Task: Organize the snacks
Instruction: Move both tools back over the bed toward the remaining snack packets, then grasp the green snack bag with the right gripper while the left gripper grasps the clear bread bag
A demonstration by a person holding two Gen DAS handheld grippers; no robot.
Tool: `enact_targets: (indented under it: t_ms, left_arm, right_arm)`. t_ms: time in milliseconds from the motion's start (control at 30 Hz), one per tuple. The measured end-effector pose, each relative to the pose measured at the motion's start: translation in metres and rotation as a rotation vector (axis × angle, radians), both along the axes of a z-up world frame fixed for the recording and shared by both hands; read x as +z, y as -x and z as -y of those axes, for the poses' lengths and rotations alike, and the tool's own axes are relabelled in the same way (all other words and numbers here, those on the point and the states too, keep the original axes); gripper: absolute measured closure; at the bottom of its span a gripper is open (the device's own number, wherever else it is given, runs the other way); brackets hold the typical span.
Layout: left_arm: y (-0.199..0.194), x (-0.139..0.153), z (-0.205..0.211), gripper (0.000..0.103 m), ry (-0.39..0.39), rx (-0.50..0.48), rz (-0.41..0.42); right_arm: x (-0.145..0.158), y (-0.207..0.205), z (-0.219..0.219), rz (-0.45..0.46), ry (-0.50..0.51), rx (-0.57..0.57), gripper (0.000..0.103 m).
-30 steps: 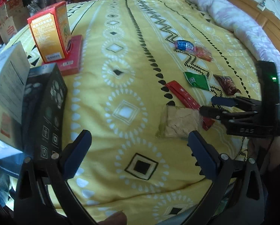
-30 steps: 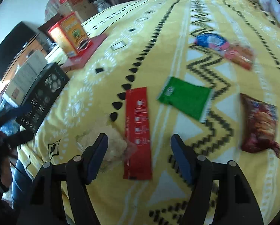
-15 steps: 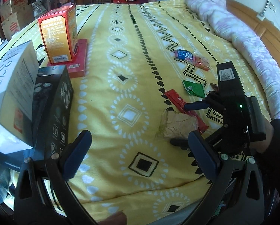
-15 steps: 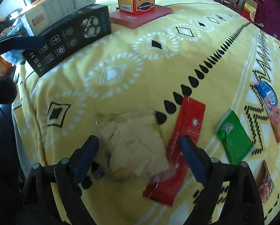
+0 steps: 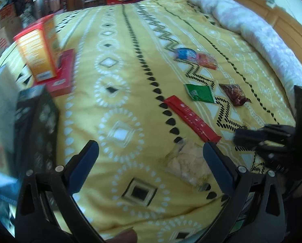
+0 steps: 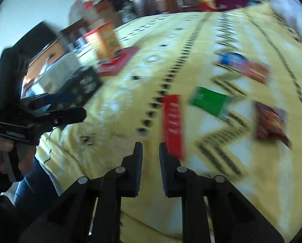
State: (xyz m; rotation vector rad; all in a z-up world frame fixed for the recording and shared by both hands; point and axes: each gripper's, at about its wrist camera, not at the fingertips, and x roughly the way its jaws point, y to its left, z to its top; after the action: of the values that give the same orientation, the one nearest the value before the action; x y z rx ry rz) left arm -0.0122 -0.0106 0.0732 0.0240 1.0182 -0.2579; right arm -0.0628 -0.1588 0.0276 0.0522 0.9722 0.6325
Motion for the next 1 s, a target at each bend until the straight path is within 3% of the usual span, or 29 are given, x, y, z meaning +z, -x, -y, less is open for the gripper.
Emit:
enact_targets:
  t_ms: [67, 133, 200, 267, 333, 400, 600, 733, 767, 833, 867, 1000]
  left_arm:
    - [-0.008, -0.005, 0.008, 0.0, -0.001, -0.013, -0.007]
    - [-0.013, -0.011, 0.01, 0.0, 0.019, -0.002, -0.03]
    - [-0.014, -0.017, 0.01, 0.0, 0.027, 0.008, -0.048]
    - [-0.01, -0.023, 0.009, 0.0, 0.023, 0.007, -0.071]
    - [-0.004, -0.029, 0.005, 0.0, 0.022, 0.012, -0.092]
    - [0.003, -0.034, 0.001, 0.0, 0.023, 0.024, -0.117]
    - [0.031, -0.026, -0.006, 0.0, 0.096, 0.006, -0.151]
    - [0.051, -0.015, -0.011, 0.0, 0.124, -0.028, -0.139]
    - [0.057, -0.013, -0.013, 0.0, 0.129, -0.032, -0.136]
    - [0.066, -0.011, -0.019, 0.0, 0.136, -0.024, -0.127]
    - [0.071, -0.012, -0.024, 0.0, 0.146, -0.015, -0.127]
    - [0.071, -0.025, -0.032, 0.0, 0.14, 0.017, -0.167]
  right_arm:
    - [-0.005, -0.002, 0.029, -0.024, 0.02, -0.077, 0.078]
    - [-0.011, -0.009, 0.05, -0.054, 0.029, -0.143, 0.056]
    - [-0.013, -0.012, 0.062, -0.062, 0.043, -0.162, 0.049]
    - [-0.013, -0.017, 0.065, -0.048, 0.059, -0.16, 0.043]
    - [-0.009, -0.027, 0.057, -0.011, 0.091, -0.113, 0.023]
    - [-0.003, -0.043, 0.041, 0.043, 0.133, -0.033, 0.015]
    - [-0.012, -0.11, -0.02, 0.092, 0.347, 0.219, 0.013]
    - [-0.052, -0.146, -0.033, -0.007, 0.429, 0.291, 0.014]
    - [-0.056, -0.149, -0.03, -0.02, 0.4, 0.28, 0.015]
    - [-0.053, -0.147, -0.02, -0.004, 0.347, 0.214, 0.042]
    - [-0.048, -0.143, -0.013, 0.01, 0.324, 0.17, 0.046]
    - [-0.028, -0.118, 0.009, 0.042, 0.225, 0.043, 0.048]
